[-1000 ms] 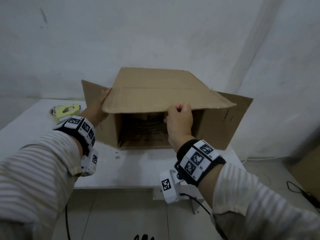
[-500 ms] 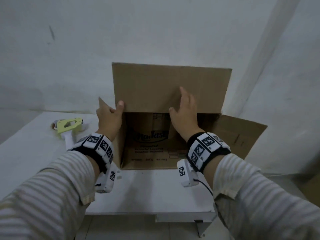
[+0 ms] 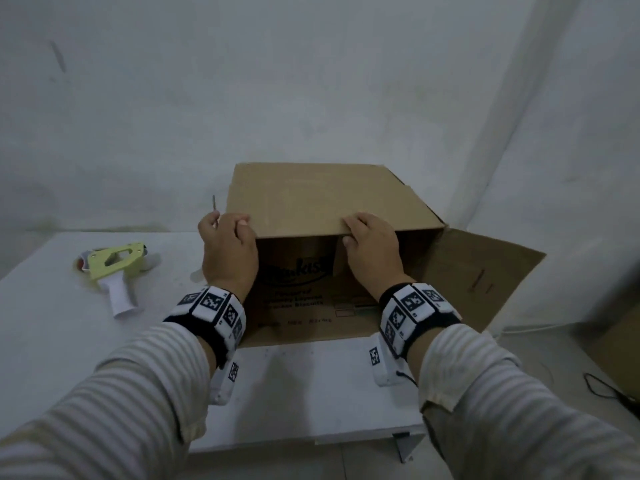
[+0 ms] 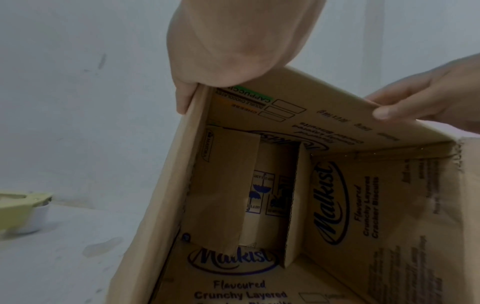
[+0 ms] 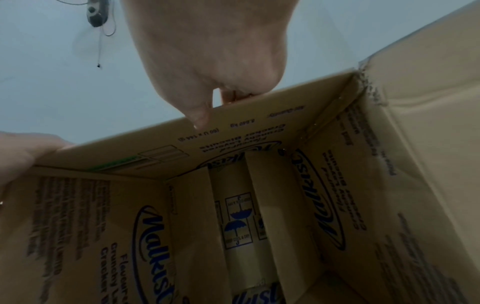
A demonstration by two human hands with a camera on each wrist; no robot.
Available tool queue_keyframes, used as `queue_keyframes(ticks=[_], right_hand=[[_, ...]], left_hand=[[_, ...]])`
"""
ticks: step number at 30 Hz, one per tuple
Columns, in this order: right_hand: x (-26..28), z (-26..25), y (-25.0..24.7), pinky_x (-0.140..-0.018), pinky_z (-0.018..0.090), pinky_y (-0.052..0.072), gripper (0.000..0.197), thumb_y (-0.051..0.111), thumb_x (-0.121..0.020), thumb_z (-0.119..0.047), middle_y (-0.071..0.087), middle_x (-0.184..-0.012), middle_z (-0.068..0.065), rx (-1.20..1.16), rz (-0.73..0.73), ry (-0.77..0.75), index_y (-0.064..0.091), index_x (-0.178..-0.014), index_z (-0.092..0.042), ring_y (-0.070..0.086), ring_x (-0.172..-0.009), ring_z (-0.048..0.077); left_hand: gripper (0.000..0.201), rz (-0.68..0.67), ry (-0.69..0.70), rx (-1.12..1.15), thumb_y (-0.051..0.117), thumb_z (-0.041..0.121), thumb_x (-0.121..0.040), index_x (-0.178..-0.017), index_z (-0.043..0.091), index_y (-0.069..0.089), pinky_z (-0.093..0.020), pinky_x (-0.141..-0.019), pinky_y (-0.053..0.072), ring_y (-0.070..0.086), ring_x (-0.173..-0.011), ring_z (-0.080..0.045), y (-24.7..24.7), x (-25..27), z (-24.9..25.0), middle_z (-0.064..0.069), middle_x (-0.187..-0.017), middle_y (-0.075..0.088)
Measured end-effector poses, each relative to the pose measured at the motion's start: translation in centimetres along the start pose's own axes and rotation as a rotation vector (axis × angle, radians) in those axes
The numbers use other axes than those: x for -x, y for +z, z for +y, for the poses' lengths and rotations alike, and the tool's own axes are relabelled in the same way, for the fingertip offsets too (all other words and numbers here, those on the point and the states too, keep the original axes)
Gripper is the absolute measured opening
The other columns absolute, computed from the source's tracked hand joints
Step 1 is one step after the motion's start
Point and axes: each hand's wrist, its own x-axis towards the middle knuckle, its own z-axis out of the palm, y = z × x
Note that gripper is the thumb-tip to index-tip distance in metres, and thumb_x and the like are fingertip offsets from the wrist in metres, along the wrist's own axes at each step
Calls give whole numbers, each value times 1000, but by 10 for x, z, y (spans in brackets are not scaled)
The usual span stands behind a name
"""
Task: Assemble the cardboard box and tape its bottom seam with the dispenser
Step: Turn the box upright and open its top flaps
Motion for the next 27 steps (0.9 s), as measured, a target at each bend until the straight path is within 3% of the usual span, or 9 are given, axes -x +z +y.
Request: queue_keyframes(ticks=[3,7,9,12,15,19,22,24,27], right_hand=[[15,15,-3,-115,39,21,44,55,-89,-14,36,-144,14,-55,88,174,48,-132,-9,28,-136,31],[29,43,-8,-117,44,18,64,55,-87,-10,6,-158,12,-231,161,554,28,-145,-17,9,-142,33],[29,56,-12,-115,45,20,72,54,-87,-8,-1,-159,9,-279,180,625,19,-148,-21,8,-142,35],[25,72,-13,-111,44,27,78,53,-87,-6,-2,-158,11,-324,190,587,11,-150,-23,11,-142,35],[14,86,-16,-110,43,32,75,50,-89,-6,8,-155,16,-414,199,585,13,-150,-26,26,-138,36],[6,99,-19,-86,43,45,46,41,-92,-9,46,-131,18,-354,173,521,35,-136,-22,53,-108,39],[5,108,-17,-73,39,45,39,37,-93,-9,58,-111,17,-333,148,486,37,-129,-22,58,-89,37],[3,112,-18,-67,35,41,40,35,-93,-8,58,-97,15,-329,105,480,34,-131,-22,54,-77,31],[-1,112,-25,-64,33,39,44,35,-94,-6,53,-86,11,-327,50,454,32,-135,-21,48,-70,27]], left_hand=[[33,28,13,16,36,23,-97,-114,12,62,-30,-90,41,51,-116,-29,3,-1,-3,-12,-143,31],[31,46,115,37,39,21,-98,-117,7,60,-37,-97,42,47,-119,-35,6,1,-14,-19,-139,34],[30,37,161,40,43,20,-98,-120,6,58,-36,-97,41,47,-119,-35,6,5,-15,-21,-138,34],[34,-1,192,8,52,22,-95,-124,7,54,-32,-94,40,45,-121,-34,3,11,-15,-20,-141,31],[40,-43,199,-6,58,25,-91,-128,11,50,-27,-94,35,40,-127,-33,-3,12,-18,-17,-145,25],[54,-127,183,-75,59,38,-86,-135,22,42,-31,-94,36,38,-130,-30,-10,8,-27,-13,-148,26],[61,-161,163,-217,59,16,-88,-141,29,32,-42,-87,48,51,-114,-36,-13,6,-38,-14,-144,34],[70,-198,184,-244,56,4,-87,-142,36,26,-47,-85,51,57,-104,-39,-13,2,-45,-15,-140,40],[76,-247,260,-177,57,-2,-84,-140,40,25,-49,-91,50,56,-108,-40,-14,-9,-46,-18,-135,44]])
